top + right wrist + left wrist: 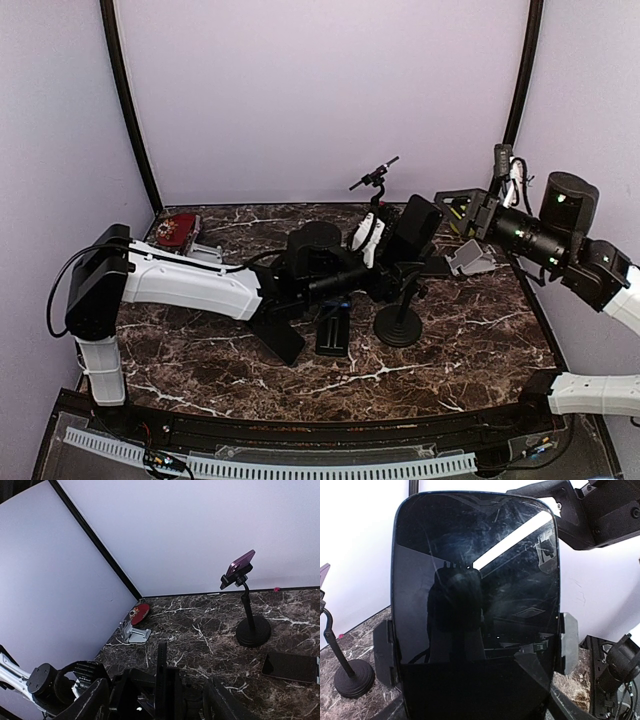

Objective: Remove the phone from the phone stand
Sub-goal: Pass from the right arm to the left, then pass from the left arm to the right

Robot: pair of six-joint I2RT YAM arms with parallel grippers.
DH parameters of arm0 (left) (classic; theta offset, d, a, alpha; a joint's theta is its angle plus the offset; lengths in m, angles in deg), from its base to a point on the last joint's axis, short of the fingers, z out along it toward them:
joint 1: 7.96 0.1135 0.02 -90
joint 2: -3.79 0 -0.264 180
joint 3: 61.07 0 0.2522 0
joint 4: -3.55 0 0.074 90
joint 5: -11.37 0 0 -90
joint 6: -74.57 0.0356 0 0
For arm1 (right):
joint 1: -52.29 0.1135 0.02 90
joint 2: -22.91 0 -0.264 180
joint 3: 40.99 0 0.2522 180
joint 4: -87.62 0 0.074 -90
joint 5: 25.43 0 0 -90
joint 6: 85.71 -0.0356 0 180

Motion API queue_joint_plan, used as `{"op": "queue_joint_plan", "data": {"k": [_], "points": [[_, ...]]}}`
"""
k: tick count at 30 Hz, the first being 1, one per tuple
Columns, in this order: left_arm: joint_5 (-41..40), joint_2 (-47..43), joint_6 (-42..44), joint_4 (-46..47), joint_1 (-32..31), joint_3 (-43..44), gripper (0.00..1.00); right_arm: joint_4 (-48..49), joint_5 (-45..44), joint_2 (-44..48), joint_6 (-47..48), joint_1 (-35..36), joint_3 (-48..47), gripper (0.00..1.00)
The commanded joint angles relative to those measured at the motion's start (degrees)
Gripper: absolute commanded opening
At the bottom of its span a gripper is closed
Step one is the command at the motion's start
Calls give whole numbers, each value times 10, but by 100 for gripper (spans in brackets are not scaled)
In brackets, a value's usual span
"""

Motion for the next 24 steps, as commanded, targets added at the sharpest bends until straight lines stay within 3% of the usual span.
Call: {"op": "queue_joint_plan", "data": {"k": [1,10,24], "points": [[-44,-2,10,31,-6,42,58,35,4,-9,-26,-2,9,64],[-61,10,19,13,-12,61,61,49,16,-36,-18,-3,24,51],[-28,7,32,2,-13,62,61,65,34,-56,6,-2,31,17]]}}
